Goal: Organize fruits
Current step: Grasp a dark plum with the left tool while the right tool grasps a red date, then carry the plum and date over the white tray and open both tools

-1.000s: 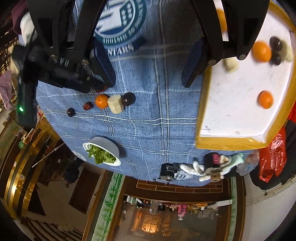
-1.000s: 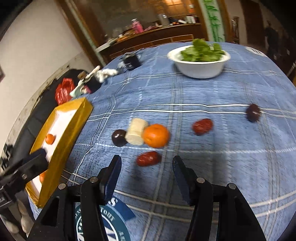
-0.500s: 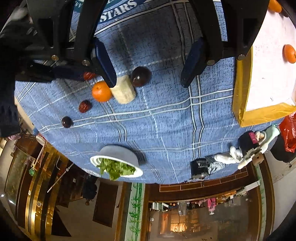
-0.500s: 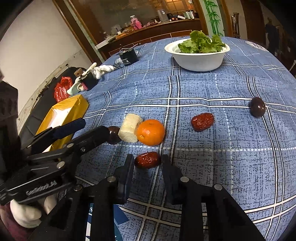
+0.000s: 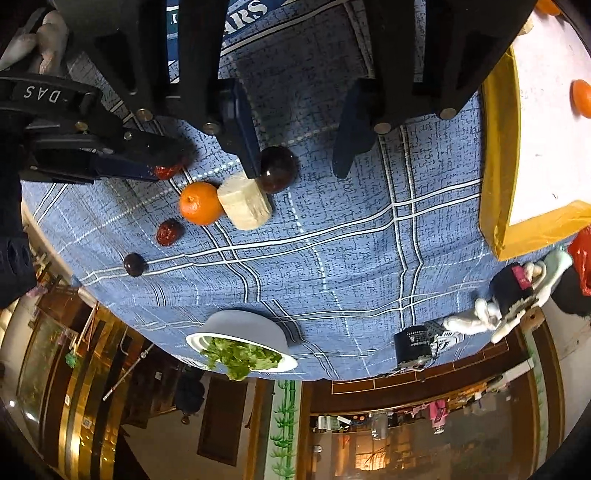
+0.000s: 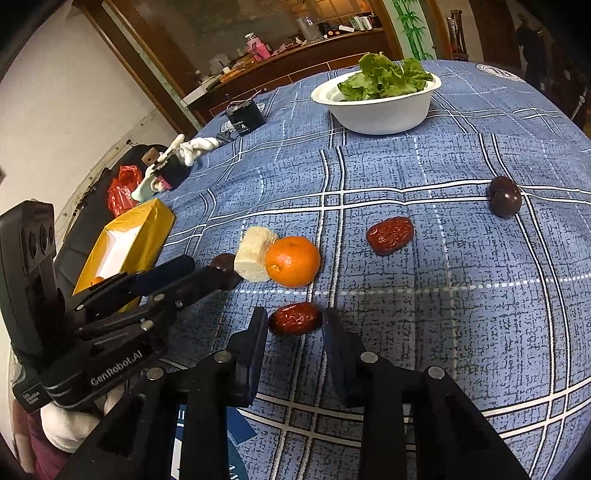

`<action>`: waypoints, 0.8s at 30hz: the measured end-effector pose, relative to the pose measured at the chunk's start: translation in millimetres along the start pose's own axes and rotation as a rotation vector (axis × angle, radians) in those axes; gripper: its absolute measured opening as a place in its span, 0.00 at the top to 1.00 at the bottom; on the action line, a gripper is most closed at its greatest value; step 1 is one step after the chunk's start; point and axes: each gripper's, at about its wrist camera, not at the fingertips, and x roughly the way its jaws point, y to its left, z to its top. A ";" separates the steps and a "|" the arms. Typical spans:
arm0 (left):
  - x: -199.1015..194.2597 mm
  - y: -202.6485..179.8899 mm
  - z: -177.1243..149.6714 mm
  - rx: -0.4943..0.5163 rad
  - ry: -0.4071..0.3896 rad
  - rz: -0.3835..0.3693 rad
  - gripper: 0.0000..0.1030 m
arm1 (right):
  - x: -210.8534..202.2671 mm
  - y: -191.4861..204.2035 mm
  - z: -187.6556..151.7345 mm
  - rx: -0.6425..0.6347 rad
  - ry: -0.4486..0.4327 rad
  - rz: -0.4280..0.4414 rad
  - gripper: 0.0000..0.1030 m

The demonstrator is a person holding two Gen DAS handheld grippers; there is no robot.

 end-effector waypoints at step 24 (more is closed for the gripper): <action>-74.9 33.2 -20.4 -0.195 -0.100 0.046 0.79 | -9.1 14.1 -2.4 -0.050 -0.057 0.107 0.67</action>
